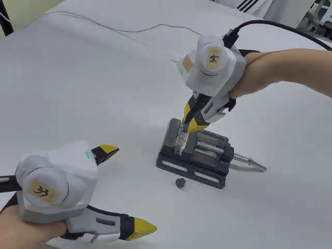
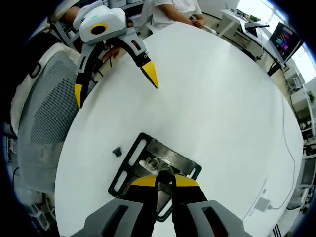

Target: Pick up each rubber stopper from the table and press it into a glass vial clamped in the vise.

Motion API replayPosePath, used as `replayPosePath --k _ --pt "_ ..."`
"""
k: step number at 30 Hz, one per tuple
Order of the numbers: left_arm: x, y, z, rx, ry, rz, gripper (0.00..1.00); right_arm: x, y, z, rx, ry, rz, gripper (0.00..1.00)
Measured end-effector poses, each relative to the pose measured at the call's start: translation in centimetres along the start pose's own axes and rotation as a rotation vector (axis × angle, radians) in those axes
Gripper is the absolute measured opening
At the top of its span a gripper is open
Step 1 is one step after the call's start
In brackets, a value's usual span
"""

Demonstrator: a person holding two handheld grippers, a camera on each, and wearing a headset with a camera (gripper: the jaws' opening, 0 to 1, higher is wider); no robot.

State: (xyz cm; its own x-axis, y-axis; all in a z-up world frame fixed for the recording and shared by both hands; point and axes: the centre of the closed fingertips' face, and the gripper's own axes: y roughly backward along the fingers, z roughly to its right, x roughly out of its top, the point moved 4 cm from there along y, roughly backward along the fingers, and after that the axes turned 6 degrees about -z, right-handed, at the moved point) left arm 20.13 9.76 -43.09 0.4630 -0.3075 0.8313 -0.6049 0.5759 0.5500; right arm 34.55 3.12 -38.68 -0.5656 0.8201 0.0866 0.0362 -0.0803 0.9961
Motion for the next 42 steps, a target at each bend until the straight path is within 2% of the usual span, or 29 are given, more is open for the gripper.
replayPosePath --k 12,22,25,26,28,29,32,34,35,41,42 --pt "-0.28 -0.16 0.39 -0.010 0.007 -0.004 0.98 0.10 -0.23 0.28 -0.001 -0.014 0.011 0.05" --pt "-0.69 -0.19 0.59 -0.016 0.019 -0.004 0.98 0.09 -0.35 0.51 0.009 -0.023 -0.018 0.05" --pt "-0.75 -0.15 0.57 -0.015 0.024 -0.004 0.98 0.10 -0.30 0.47 0.010 -0.055 -0.020 0.05" --pt "-0.75 -0.14 0.57 -0.015 0.023 -0.002 0.98 0.08 -0.28 0.39 0.013 -0.109 -0.018 0.04" --pt "-0.76 -0.15 0.57 -0.016 0.024 -0.002 0.98 0.09 -0.27 0.50 0.014 -0.119 -0.015 0.04" --pt "-0.74 -0.17 0.56 -0.016 0.024 -0.001 0.98 0.08 -0.26 0.47 0.021 -0.161 -0.013 0.04" --pt "-0.70 -0.23 0.57 -0.017 0.027 0.001 0.98 0.12 -0.26 0.51 0.024 -0.199 -0.014 0.04" --pt "-0.68 -0.27 0.63 -0.017 0.028 0.004 0.98 0.15 -0.26 0.43 0.018 -0.270 -0.019 0.03" --pt "-0.70 -0.32 0.66 -0.018 0.030 0.004 0.98 0.17 -0.27 0.47 0.016 -0.261 -0.018 0.03" --pt "-0.72 -0.65 0.92 -0.026 0.036 0.006 0.98 0.24 -0.33 0.45 0.009 -0.357 -0.027 0.03" --pt "-0.70 -0.67 0.94 -0.027 0.037 0.006 0.98 0.25 -0.42 0.92 0.015 -0.373 -0.027 0.03"
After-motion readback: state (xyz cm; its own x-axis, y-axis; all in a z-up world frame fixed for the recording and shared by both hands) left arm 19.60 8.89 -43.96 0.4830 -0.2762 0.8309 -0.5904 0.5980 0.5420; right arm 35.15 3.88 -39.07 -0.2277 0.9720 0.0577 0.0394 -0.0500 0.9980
